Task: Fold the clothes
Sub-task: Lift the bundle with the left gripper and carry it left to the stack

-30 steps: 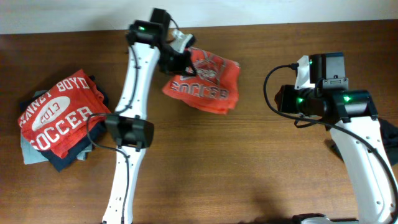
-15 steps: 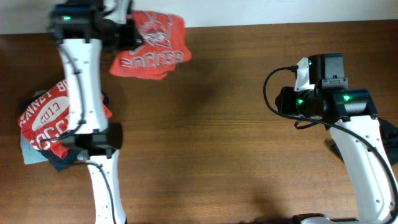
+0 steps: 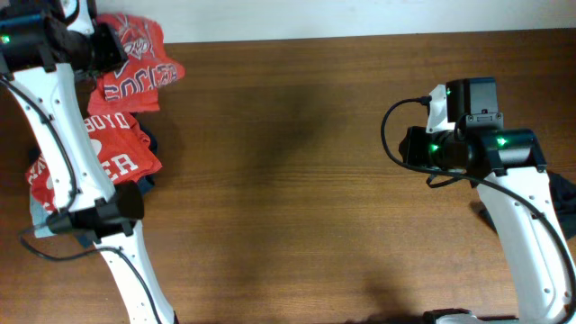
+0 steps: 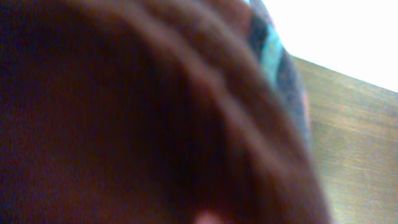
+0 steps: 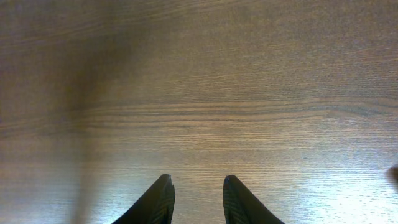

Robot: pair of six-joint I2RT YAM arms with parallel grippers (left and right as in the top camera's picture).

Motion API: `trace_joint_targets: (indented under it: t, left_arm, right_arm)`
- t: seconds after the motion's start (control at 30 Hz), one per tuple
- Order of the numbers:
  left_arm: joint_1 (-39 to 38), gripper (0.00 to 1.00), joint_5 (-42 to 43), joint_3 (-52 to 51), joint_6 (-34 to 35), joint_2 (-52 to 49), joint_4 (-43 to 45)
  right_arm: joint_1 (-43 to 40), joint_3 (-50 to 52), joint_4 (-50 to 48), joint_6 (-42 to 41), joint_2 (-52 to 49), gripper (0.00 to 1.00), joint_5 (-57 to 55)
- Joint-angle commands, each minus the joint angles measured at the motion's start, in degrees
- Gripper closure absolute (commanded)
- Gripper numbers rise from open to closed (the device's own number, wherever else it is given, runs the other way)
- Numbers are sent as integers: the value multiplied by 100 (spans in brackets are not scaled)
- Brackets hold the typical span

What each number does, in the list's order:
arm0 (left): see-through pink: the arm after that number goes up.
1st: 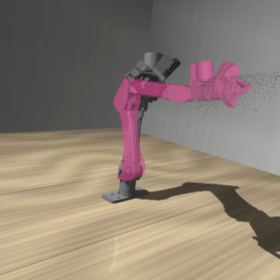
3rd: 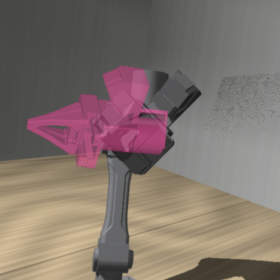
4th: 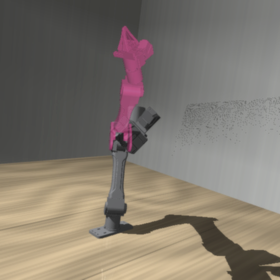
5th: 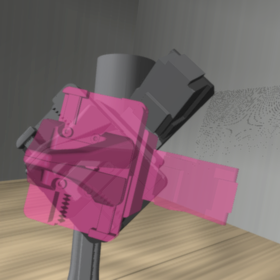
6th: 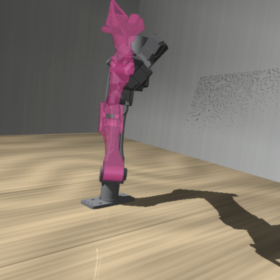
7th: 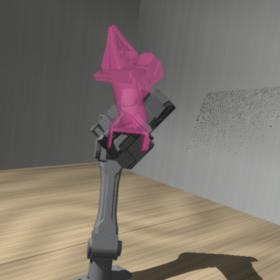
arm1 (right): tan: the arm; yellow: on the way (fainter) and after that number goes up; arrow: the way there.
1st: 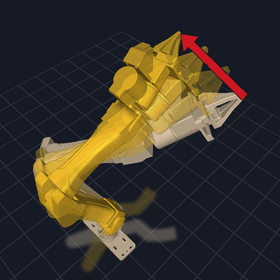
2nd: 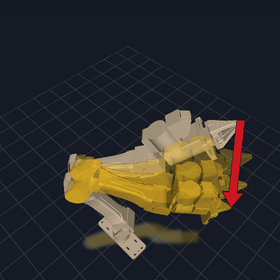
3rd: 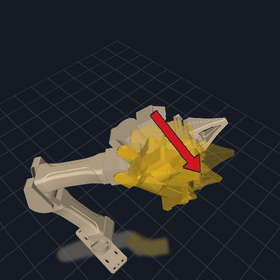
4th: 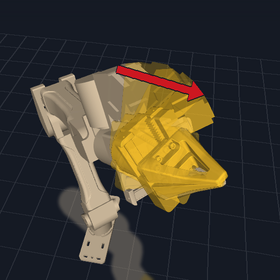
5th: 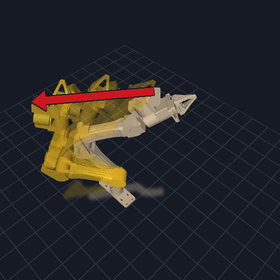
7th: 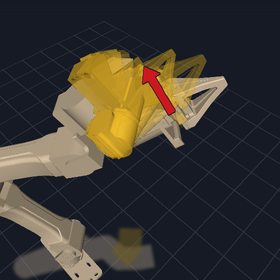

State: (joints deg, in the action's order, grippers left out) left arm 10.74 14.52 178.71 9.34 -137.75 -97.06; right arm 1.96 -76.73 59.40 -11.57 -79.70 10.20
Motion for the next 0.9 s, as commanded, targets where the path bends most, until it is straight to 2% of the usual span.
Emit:
trace_joint_targets:
  t: [0.0, 0.2, 0.33, 0.43, 0.7, 0.87]
  left_arm:
    - [-507, 100, -461, 66, 2, 1040, 35]
    - [-1307, 100, -1410, -225, 4, 1661, 35]
    - [-1510, 100, -1075, -660, 179, 1727, 35]
    - [-1714, 99, -1196, -1113, 286, 1788, 35]
    - [-2844, 99, -3150, -2192, 286, 2806, 35]
    - [-3259, 99, -3545, -3438, 673, 3563, 44]
  right_arm:
    - [-11, -72, -2, 17, -7, 68, 35]
    - [-11, -72, -2, 17, -7, 69, 35]
    - [-11, -72, -20, 15, -7, 69, 35]
    - [-11, -72, -11, 15, -7, 69, 35]
    - [-11, -72, -9, 17, -7, 69, 35]
    - [-11, -72, -26, 17, -7, 69, 35]
